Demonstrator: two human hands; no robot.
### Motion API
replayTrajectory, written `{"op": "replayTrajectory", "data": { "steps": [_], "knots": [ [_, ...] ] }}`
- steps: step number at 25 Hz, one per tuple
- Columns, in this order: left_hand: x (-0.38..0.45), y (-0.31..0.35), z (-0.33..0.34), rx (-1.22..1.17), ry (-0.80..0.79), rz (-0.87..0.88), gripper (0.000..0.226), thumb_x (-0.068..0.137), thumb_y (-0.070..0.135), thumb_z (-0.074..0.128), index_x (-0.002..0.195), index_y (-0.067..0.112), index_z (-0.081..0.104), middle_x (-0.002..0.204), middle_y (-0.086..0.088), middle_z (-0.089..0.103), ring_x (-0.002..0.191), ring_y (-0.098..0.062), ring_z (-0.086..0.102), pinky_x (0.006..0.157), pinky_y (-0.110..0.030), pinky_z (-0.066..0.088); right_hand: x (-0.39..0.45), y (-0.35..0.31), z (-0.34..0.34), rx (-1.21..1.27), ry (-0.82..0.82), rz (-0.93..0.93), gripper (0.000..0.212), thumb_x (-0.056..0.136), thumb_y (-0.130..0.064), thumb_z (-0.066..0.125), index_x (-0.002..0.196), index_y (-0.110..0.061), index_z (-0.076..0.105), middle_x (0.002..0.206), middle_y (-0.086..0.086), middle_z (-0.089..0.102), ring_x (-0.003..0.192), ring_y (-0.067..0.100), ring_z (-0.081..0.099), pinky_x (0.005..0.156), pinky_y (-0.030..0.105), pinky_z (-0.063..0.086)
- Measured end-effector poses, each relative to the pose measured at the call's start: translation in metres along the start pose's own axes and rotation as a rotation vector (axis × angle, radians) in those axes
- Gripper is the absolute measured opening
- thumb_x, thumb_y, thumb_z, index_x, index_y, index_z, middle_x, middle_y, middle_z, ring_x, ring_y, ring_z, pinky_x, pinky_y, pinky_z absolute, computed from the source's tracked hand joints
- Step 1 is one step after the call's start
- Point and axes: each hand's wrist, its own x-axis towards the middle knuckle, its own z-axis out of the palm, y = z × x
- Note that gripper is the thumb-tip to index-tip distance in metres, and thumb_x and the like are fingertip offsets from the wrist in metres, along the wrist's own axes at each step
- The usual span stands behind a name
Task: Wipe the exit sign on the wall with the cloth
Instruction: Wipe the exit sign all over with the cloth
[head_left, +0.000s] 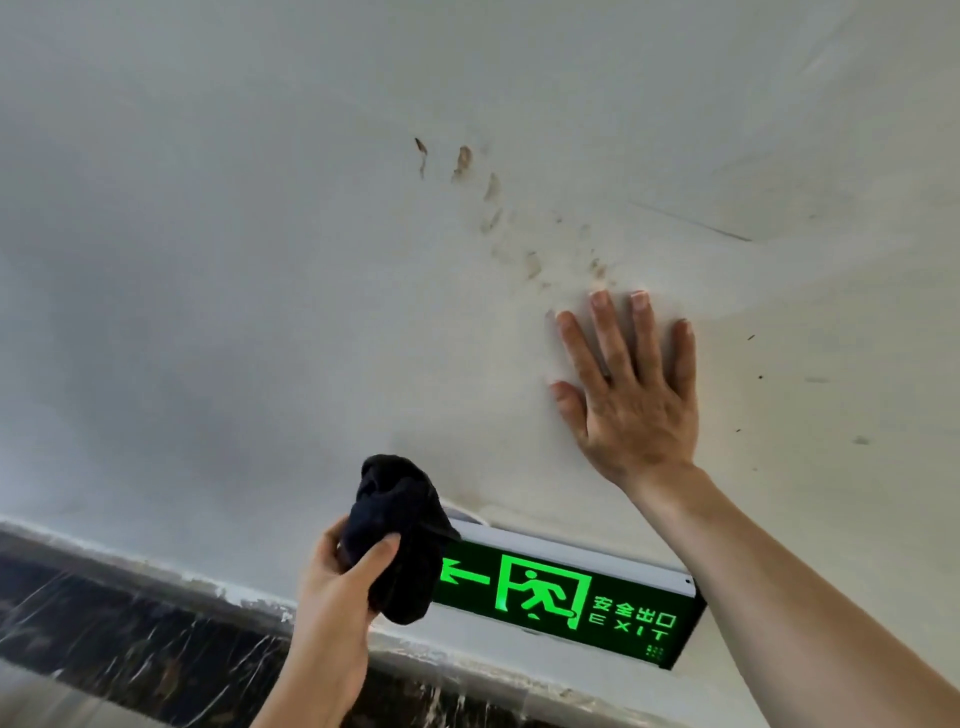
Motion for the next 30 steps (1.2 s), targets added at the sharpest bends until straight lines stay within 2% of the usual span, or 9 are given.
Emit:
{"op": "replayTrajectory", "data": {
  "steps": [2, 4, 6, 9, 14, 20, 22, 25, 30],
  "knots": [
    [0.011, 0.007, 0.001, 0.123, 0.056, 0.160, 0.053, 0.085, 0.000, 0.072, 0.110, 0.044, 0.058, 0.110, 0.004, 0.070, 0.098, -0.019, 0.069, 0.072, -0.032, 0.054, 0.001, 0.000, 0.002, -0.013, 0.030, -0.005, 0.062, 0.096, -0.047, 0.044, 0.151, -0.026, 0.025, 0.157, 0.000, 0.019, 0.146, 0.028, 0.006, 0.118, 0.049, -0.004],
    [0.022, 0.009, 0.002, 0.386, 0.085, 0.358, 0.068, 0.090, 0.003, 0.072, 0.114, 0.063, 0.049, 0.111, 0.014, 0.064, 0.098, -0.008, 0.064, 0.073, -0.025, 0.050, 0.001, 0.001, 0.002, -0.010, 0.039, -0.006, 0.062, 0.096, -0.047, 0.044, 0.151, -0.027, 0.025, 0.157, 0.000, 0.019, 0.147, 0.027, 0.005, 0.118, 0.049, -0.003],
    [0.034, 0.005, 0.004, 0.653, 0.129, 0.510, 0.071, 0.090, 0.004, 0.071, 0.130, 0.056, 0.045, 0.120, 0.012, 0.053, 0.099, -0.013, 0.058, 0.082, -0.031, 0.049, 0.001, 0.002, 0.003, -0.011, 0.049, -0.004, 0.062, 0.096, -0.048, 0.044, 0.151, -0.027, 0.025, 0.156, 0.000, 0.019, 0.149, 0.026, 0.002, 0.118, 0.049, -0.002],
    [0.050, -0.011, 0.010, 0.786, 0.168, 0.569, 0.062, 0.089, -0.003, 0.069, 0.139, 0.028, 0.050, 0.131, 0.002, 0.044, 0.096, -0.020, 0.056, 0.088, -0.036, 0.048, 0.000, 0.003, 0.008, -0.032, 0.093, -0.005, 0.064, 0.094, -0.048, 0.046, 0.151, -0.026, 0.027, 0.156, 0.000, 0.023, 0.150, 0.025, 0.003, 0.118, 0.050, 0.003],
    [0.056, -0.046, 0.017, 0.764, 0.074, 0.523, 0.057, 0.088, -0.017, 0.059, 0.134, 0.015, 0.053, 0.127, 0.006, 0.048, 0.103, -0.017, 0.053, 0.092, -0.035, 0.045, 0.001, 0.002, 0.014, -0.052, 0.152, -0.019, 0.066, 0.092, -0.050, 0.046, 0.150, -0.025, 0.029, 0.155, 0.002, 0.027, 0.144, 0.031, 0.018, 0.117, 0.051, 0.009],
    [0.062, -0.065, 0.008, 0.739, 0.031, 0.444, 0.064, 0.084, -0.024, 0.055, 0.135, 0.013, 0.055, 0.122, 0.003, 0.055, 0.106, -0.014, 0.053, 0.080, -0.013, 0.042, -0.002, 0.004, 0.018, -0.088, 0.146, -0.015, 0.067, 0.091, -0.052, 0.043, 0.151, -0.027, 0.027, 0.154, 0.003, 0.027, 0.144, 0.030, 0.015, 0.117, 0.052, 0.009],
    [0.061, -0.067, 0.008, 0.750, 0.054, 0.440, 0.065, 0.084, -0.023, 0.055, 0.137, 0.015, 0.054, 0.125, 0.004, 0.055, 0.107, -0.016, 0.053, 0.081, -0.016, 0.043, -0.003, 0.003, 0.018, -0.097, 0.145, -0.012, 0.067, 0.091, -0.052, 0.043, 0.151, -0.026, 0.027, 0.154, 0.003, 0.027, 0.144, 0.030, 0.016, 0.117, 0.052, 0.008],
    [0.062, -0.071, 0.009, 0.740, 0.088, 0.430, 0.065, 0.086, -0.020, 0.055, 0.139, 0.017, 0.052, 0.128, 0.002, 0.056, 0.106, -0.019, 0.055, 0.084, -0.031, 0.046, -0.002, 0.002, 0.017, -0.103, 0.145, -0.008, 0.066, 0.091, -0.052, 0.042, 0.151, -0.026, 0.028, 0.154, 0.003, 0.027, 0.144, 0.031, 0.017, 0.117, 0.052, 0.009],
    [0.058, -0.082, 0.007, 0.615, 0.171, 0.234, 0.061, 0.091, -0.010, 0.057, 0.137, 0.030, 0.049, 0.108, -0.004, 0.066, 0.096, -0.029, 0.063, 0.083, -0.047, 0.053, -0.002, 0.003, 0.018, -0.105, 0.149, -0.004, 0.066, 0.093, -0.052, 0.039, 0.151, -0.027, 0.024, 0.154, 0.003, 0.027, 0.144, 0.030, 0.016, 0.116, 0.052, 0.009]
  ]
}}
